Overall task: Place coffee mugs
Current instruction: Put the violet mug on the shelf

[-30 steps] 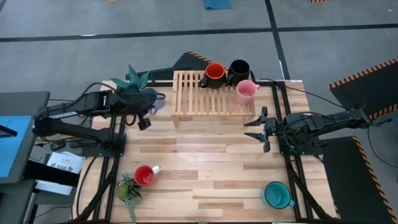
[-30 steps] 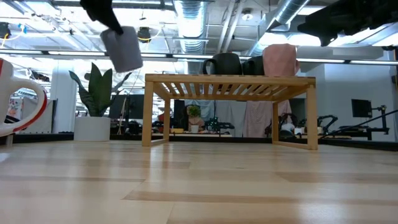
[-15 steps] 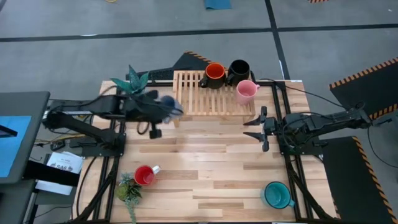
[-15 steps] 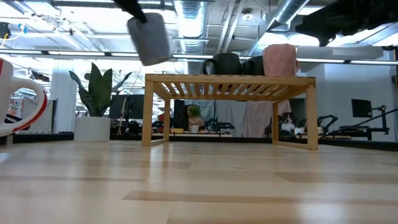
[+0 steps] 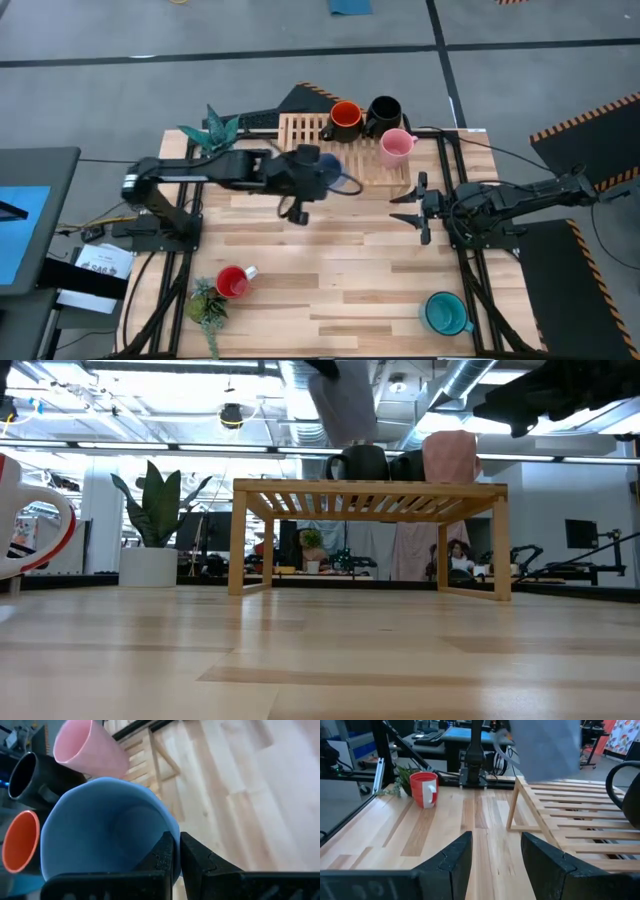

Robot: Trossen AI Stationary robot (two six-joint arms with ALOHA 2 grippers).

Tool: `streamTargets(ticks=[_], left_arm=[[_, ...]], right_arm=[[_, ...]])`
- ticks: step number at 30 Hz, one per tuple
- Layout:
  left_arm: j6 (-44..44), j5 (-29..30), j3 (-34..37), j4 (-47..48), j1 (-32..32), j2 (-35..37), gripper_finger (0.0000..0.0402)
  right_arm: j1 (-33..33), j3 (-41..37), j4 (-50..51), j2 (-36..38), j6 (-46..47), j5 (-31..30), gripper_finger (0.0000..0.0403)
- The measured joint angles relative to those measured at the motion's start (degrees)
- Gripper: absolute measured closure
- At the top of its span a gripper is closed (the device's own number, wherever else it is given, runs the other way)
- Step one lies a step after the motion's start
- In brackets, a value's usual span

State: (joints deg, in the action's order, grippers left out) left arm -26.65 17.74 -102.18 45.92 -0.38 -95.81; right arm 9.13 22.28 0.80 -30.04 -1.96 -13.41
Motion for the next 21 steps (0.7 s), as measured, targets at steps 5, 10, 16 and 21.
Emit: streamTargets(ticks=[5,10,16,21], left_arm=[[-4.0,-0.5,-2.8,-0.5,2.7,-4.8,0.0401],[-5.5,-1.1,-2.9,-2.1,4.9,-6.8,0.0401],[-5.7,-7.3,-2.7,-5.9,7.2,-6.7,0.0401],[-5.6,-10.8,-2.6,-5.5,9.0,-6.7,0.0401]], right_arm=[[0.0,0.0,0.0,0.0,0.0,0.0,0.021],[0.0,0.0,0.0,0.0,0.0,0.0,0.021],[0.0,0.0,0.0,0.0,0.0,0.0,0.021],[0.0,0.0,0.0,0.0,0.0,0.0,0.021]])
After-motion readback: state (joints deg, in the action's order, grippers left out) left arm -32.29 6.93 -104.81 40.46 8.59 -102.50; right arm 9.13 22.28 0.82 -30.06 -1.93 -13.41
